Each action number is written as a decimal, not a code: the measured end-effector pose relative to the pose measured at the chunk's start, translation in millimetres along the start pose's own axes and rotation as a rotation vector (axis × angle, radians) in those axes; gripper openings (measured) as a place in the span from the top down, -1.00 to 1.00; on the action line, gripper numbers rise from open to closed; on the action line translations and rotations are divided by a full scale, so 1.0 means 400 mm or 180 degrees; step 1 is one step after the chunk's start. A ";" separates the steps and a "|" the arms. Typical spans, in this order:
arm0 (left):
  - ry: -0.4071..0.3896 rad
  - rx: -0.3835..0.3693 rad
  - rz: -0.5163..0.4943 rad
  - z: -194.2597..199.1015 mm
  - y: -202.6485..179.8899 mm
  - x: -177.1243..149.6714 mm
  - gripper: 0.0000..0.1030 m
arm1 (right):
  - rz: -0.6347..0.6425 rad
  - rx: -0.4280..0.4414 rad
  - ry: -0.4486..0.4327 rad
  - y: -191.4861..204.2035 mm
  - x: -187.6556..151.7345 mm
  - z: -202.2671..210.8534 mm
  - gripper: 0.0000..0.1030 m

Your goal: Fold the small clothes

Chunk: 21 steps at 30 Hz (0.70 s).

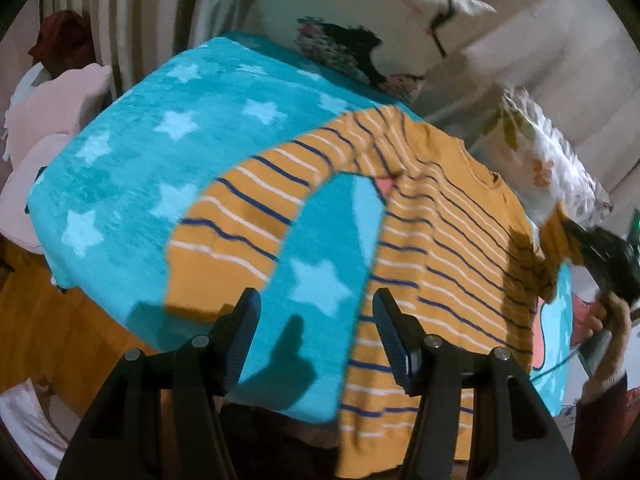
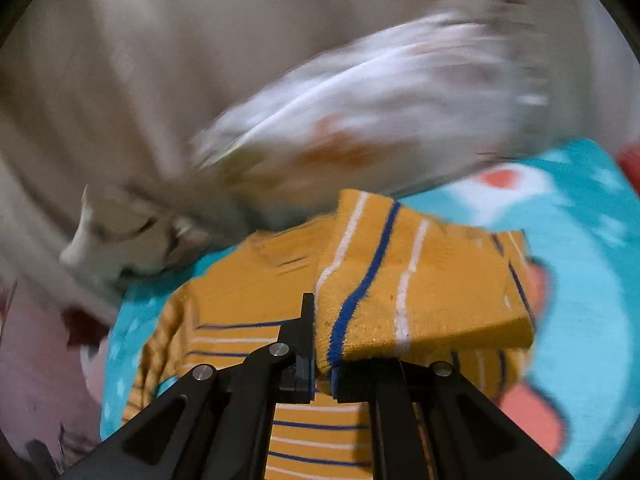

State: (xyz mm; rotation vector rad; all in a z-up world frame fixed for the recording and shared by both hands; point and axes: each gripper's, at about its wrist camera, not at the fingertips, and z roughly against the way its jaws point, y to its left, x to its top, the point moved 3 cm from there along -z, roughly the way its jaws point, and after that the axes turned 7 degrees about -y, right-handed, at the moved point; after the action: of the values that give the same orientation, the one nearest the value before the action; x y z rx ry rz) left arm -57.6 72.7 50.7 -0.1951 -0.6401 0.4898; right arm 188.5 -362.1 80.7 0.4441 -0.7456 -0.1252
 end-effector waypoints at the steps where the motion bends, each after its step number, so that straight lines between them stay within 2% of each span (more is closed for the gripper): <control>1: -0.0008 0.0012 0.0004 0.000 0.021 0.008 -0.12 | 0.0098 0.0048 0.0078 0.050 -0.018 -0.034 0.89; 2: -0.0014 0.0018 0.0007 -0.001 0.041 0.015 -0.13 | 0.0245 0.0074 0.0188 0.114 -0.042 -0.085 0.89; 8: 0.0025 0.0056 -0.0021 -0.017 0.139 0.042 -0.21 | 0.0747 0.0080 0.0718 0.321 -0.197 -0.285 0.89; 13: 0.0093 0.0034 0.0013 -0.042 0.185 0.059 -0.21 | 0.0982 -0.0057 0.0949 0.400 -0.265 -0.388 0.89; 17: 0.0129 -0.0019 0.0042 -0.062 0.197 0.076 -0.21 | 0.1219 -0.0196 0.1035 0.431 -0.292 -0.420 0.81; 19: 0.0158 -0.0047 0.0036 -0.075 0.197 0.084 -0.21 | 0.1411 -0.0322 0.0982 0.455 -0.298 -0.429 0.70; 20: 0.0163 -0.0059 0.0038 -0.078 0.196 0.087 -0.21 | 0.1581 -0.0393 0.0941 0.472 -0.305 -0.430 0.53; 21: 0.0161 -0.0073 0.0046 -0.080 0.198 0.091 -0.21 | 0.1817 -0.0477 0.0899 0.493 -0.314 -0.430 0.27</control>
State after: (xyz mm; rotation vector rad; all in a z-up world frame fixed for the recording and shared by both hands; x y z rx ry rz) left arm -42.4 158.7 19.0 -0.2331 -0.5954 0.4901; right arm 204.4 -91.9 -24.1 0.0902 -0.5550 0.4074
